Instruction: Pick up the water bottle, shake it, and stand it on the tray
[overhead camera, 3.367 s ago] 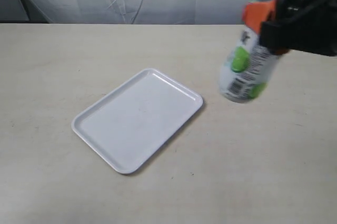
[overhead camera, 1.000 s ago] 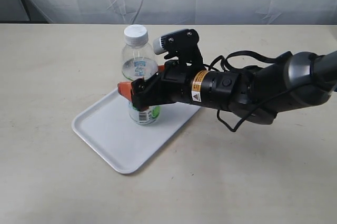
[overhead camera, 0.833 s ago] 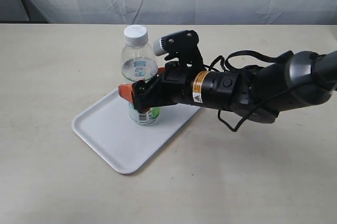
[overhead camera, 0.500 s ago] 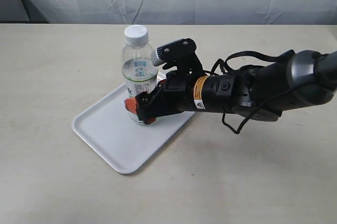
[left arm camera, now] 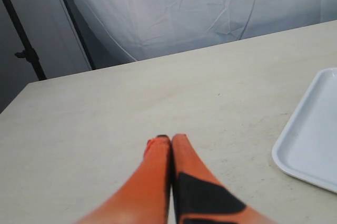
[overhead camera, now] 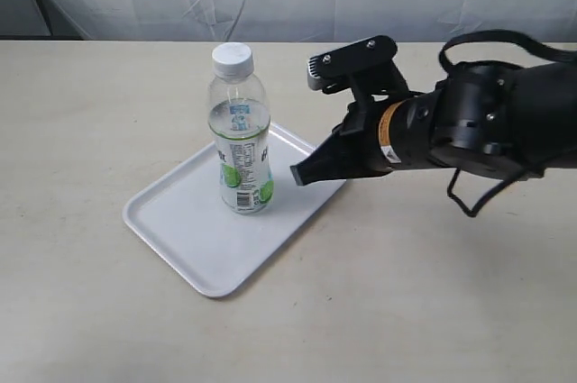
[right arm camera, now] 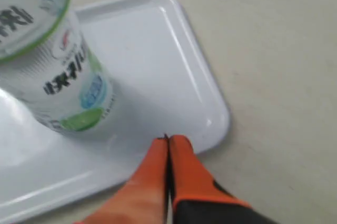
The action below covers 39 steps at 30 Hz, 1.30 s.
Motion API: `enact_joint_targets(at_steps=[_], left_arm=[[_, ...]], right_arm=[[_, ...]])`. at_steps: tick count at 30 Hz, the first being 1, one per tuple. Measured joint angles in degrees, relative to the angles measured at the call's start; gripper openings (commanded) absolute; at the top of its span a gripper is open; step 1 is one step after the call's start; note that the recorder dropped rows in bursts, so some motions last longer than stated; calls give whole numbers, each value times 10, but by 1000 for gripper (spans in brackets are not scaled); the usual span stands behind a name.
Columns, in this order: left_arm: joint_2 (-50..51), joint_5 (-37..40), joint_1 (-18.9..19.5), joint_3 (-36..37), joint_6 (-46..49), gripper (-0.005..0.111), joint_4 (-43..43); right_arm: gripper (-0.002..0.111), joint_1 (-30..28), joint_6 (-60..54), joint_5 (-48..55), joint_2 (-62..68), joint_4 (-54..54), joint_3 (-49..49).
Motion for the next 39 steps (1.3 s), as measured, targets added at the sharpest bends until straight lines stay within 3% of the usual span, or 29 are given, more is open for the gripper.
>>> enact_joint_targets(at_steps=[10, 20, 28, 32, 36, 39], left_arm=[[0, 0, 0, 0, 0, 0, 0], [0, 0, 0, 0, 0, 0, 0], [0, 0, 0, 0, 0, 0, 0], [0, 0, 0, 0, 0, 0, 0], [0, 0, 0, 0, 0, 0, 0], [0, 0, 0, 0, 0, 0, 0]], right_arm=[[0, 58, 2, 152, -262, 65, 89], [0, 65, 2, 280, -489, 140, 101], [0, 58, -8, 242, -579, 11, 112], [0, -45, 14, 184, -658, 88, 164], [0, -197, 19, 133, -788, 171, 305], [0, -275, 19, 79, -862, 208, 399]])
